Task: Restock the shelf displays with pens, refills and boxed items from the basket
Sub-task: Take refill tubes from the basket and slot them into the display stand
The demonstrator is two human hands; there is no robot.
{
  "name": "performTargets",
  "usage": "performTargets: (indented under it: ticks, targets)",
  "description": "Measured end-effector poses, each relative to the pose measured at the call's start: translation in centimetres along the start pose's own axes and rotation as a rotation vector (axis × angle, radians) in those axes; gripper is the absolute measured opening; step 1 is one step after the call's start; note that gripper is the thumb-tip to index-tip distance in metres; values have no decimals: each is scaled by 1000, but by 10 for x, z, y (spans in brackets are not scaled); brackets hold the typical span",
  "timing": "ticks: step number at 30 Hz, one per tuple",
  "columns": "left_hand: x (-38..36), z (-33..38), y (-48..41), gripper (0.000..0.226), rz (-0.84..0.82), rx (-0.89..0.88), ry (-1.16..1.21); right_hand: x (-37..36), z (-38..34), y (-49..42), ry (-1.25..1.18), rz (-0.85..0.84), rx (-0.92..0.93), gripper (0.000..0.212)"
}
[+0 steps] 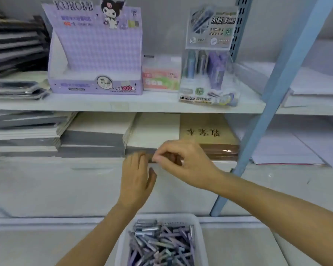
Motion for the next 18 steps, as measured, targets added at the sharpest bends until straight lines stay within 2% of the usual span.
performTargets:
  ticks: [3, 6, 10, 12, 14, 18]
  targets:
    - [-32, -43, 96, 39, -369, 145, -75, -79, 59, 42, -39, -221, -251, 13]
    - [-54, -72, 181, 43, -705, 343, -111, -147, 120, 94, 27, -416, -457, 16]
    - [-71, -100, 265, 59, -1014, 531, -119, -217, 172, 168, 64, -605, -660, 24]
    - [-76, -105, 284, 62, -1073, 539, -95, -242, 186, 192, 98, -645, -718, 31]
    - [-77, -108, 289, 61, -1050, 552, -79, -260, 196, 203, 147, -621, -744, 38]
    - [-74, -105, 286, 66, -862, 504, -71, -285, 204, 209, 259, -546, -759, 44]
Point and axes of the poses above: each hand's wrist, its own y-axis away from the middle knuckle, its own x-axis out of the back of the hand, z = x × y, the point moved 5 cm from there along -y, towards the middle knuckle, and after that the axes turned 2 degrees about y, right-handed, at the moved point
